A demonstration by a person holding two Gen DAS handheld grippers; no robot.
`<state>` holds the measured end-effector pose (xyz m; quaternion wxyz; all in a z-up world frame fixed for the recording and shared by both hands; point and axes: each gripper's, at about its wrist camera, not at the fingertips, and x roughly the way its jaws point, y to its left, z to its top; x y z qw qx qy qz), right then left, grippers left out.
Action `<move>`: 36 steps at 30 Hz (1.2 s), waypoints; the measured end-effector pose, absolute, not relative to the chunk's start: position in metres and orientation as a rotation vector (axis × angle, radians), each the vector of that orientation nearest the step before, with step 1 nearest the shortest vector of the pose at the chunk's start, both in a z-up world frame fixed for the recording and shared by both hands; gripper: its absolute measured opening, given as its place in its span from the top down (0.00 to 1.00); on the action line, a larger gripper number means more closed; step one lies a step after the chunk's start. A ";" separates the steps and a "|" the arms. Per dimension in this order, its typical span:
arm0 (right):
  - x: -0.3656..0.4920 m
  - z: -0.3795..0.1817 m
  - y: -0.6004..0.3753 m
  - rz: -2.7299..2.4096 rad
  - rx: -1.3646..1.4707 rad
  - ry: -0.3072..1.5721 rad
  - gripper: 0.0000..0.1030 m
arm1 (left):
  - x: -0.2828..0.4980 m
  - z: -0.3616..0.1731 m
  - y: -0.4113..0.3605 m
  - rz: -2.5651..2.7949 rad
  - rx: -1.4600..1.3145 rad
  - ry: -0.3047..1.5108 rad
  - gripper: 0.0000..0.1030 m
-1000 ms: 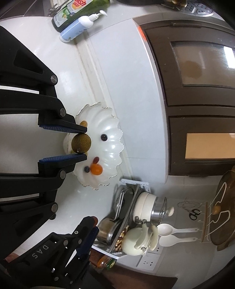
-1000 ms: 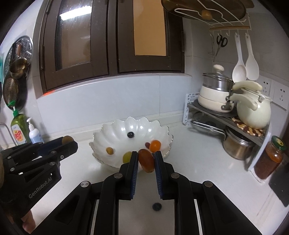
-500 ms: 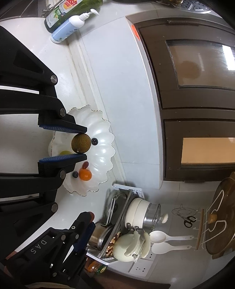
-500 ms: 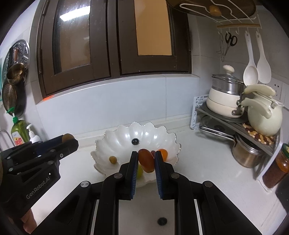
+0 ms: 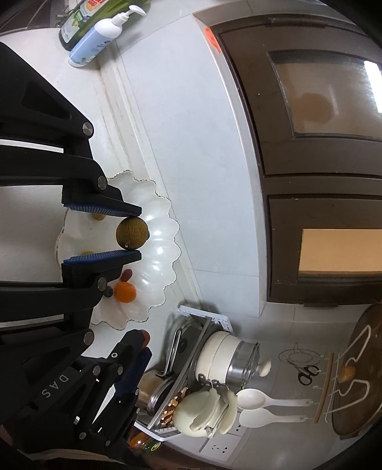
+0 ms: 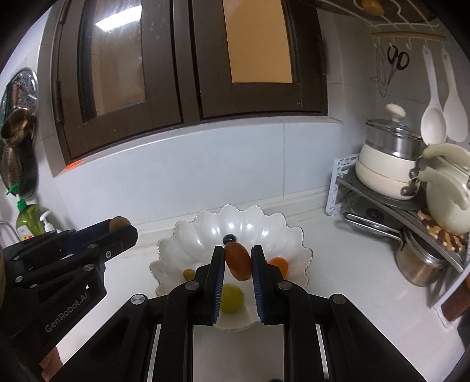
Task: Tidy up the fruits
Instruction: 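Lift and carry the golden fruit and date over the white bowl with both tools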
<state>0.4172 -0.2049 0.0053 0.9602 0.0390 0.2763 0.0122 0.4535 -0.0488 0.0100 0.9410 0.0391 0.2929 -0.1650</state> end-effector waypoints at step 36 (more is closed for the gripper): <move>0.559 -0.064 -0.213 0.083 0.045 0.908 0.81 | 0.596 -0.074 -0.072 -0.268 0.132 0.937 0.77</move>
